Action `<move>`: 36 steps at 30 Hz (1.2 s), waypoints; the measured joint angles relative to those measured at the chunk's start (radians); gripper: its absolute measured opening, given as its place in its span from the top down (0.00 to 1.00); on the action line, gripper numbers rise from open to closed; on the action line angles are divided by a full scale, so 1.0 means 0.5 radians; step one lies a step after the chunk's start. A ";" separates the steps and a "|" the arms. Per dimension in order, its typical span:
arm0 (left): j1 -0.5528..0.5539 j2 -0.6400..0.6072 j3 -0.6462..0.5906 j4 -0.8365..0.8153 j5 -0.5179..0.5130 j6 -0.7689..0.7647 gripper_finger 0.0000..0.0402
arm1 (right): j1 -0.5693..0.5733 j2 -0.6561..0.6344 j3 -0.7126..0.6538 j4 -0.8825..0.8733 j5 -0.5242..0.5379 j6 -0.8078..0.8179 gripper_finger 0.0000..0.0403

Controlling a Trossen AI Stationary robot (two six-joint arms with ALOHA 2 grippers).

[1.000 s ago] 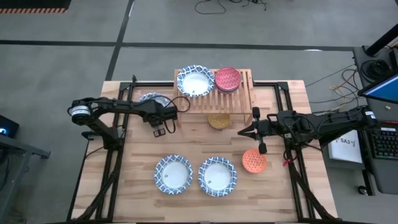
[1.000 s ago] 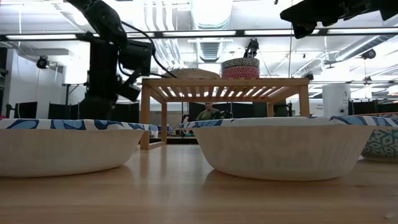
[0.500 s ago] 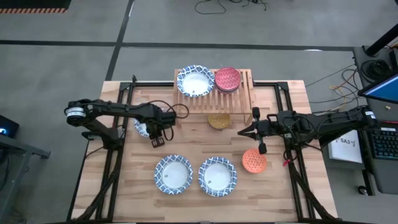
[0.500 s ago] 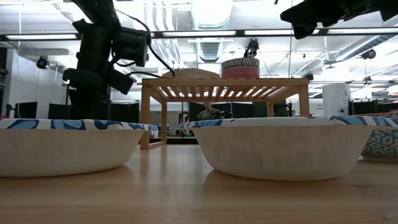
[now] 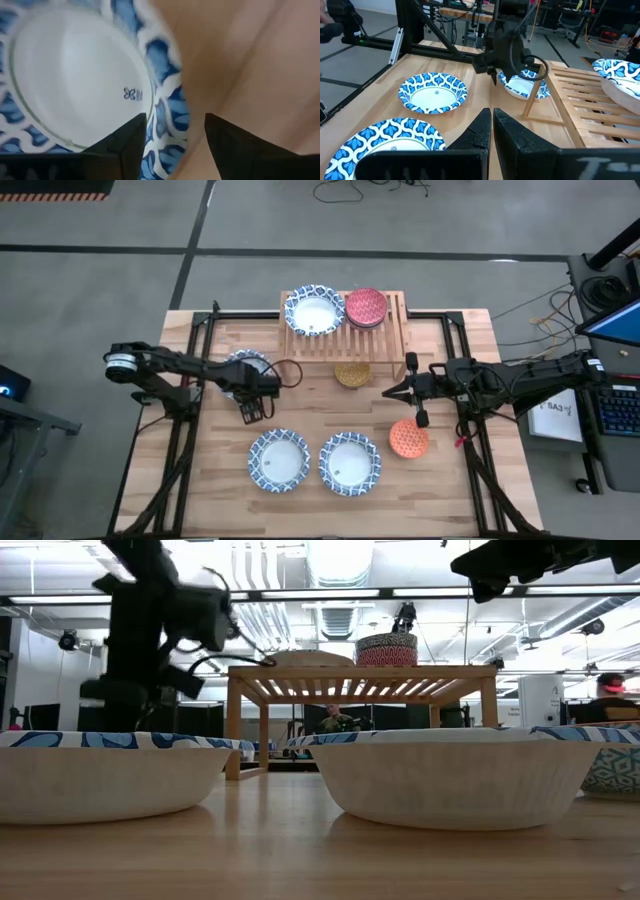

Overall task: Place and stack bowls onto a shelf
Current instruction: Stack the top left white bowl on top of the white bowl on the shelf

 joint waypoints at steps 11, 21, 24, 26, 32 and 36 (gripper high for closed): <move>-0.085 -0.018 -0.080 -0.109 -0.036 -0.203 0.97 | 0.000 0.000 0.000 0.031 -0.002 -0.014 0.98; -0.277 -0.191 0.474 -0.728 -0.269 -0.294 1.00 | 0.000 0.000 0.000 0.031 -0.002 0.007 0.98; -0.348 -0.260 0.733 -0.894 -0.395 -0.296 1.00 | 0.000 0.000 0.000 0.030 -0.002 0.024 0.98; -0.371 -0.287 0.918 -0.997 -0.468 -0.311 1.00 | 0.000 0.000 0.000 0.031 -0.002 0.024 0.98; -0.337 -0.270 1.349 -0.752 -0.845 0.120 1.00 | 0.000 0.001 0.000 0.031 -0.002 0.020 0.98; -0.217 -0.162 1.525 -0.283 -0.888 0.852 1.00 | 0.000 0.000 0.000 0.031 -0.002 0.021 0.98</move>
